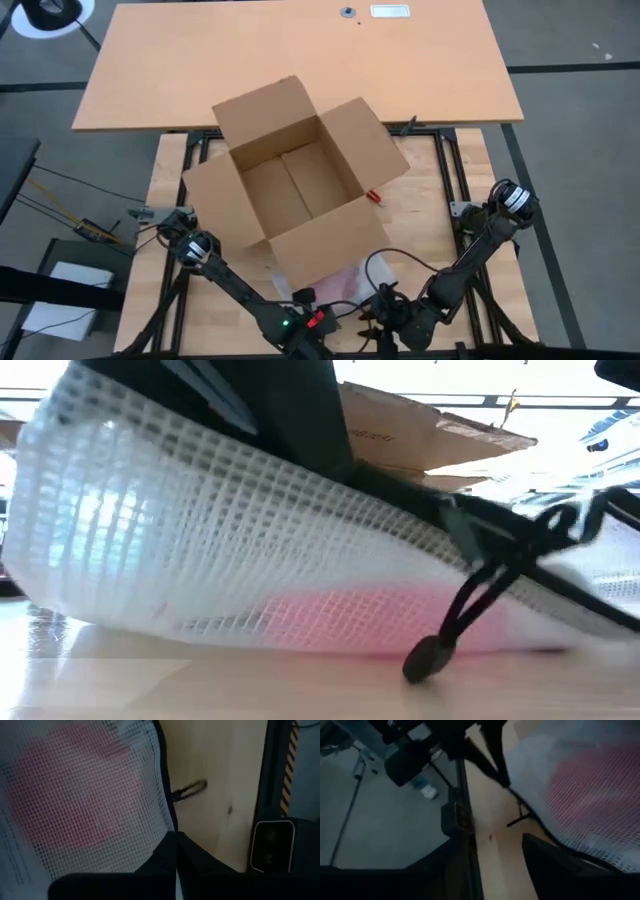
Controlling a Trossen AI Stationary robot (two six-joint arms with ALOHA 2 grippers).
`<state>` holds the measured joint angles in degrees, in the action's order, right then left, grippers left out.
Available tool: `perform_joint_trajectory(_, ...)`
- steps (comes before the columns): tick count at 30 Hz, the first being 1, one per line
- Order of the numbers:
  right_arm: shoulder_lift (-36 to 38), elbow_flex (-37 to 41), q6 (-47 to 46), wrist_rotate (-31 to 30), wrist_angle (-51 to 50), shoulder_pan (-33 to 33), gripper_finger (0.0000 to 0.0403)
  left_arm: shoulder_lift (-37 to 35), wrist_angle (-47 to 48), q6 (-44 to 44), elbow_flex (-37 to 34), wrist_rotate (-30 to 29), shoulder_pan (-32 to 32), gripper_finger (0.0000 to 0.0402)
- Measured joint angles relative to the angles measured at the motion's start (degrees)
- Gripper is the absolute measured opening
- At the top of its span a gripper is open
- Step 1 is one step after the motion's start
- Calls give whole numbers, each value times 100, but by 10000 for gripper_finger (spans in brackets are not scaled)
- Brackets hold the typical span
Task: Unpack boxes
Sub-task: Close the white zip bag
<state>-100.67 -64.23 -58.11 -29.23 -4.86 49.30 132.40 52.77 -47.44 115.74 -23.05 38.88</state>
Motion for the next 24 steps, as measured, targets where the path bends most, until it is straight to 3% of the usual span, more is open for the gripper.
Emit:
perform_joint_trajectory(8, -597, 7, -229, 310, 707, 20, 240, -1, -28, -87, 0, -4, -61, 6)
perform_joint_trajectory(13, -1072, 7, -519, 281, 1166, -84, 232, -2, -116, -87, 0, -13, -71, 6)
perform_joint_trajectory(24, -1739, 7, -1022, -396, 1851, -420, 212, -11, -341, -88, 2, -28, -71, 7)
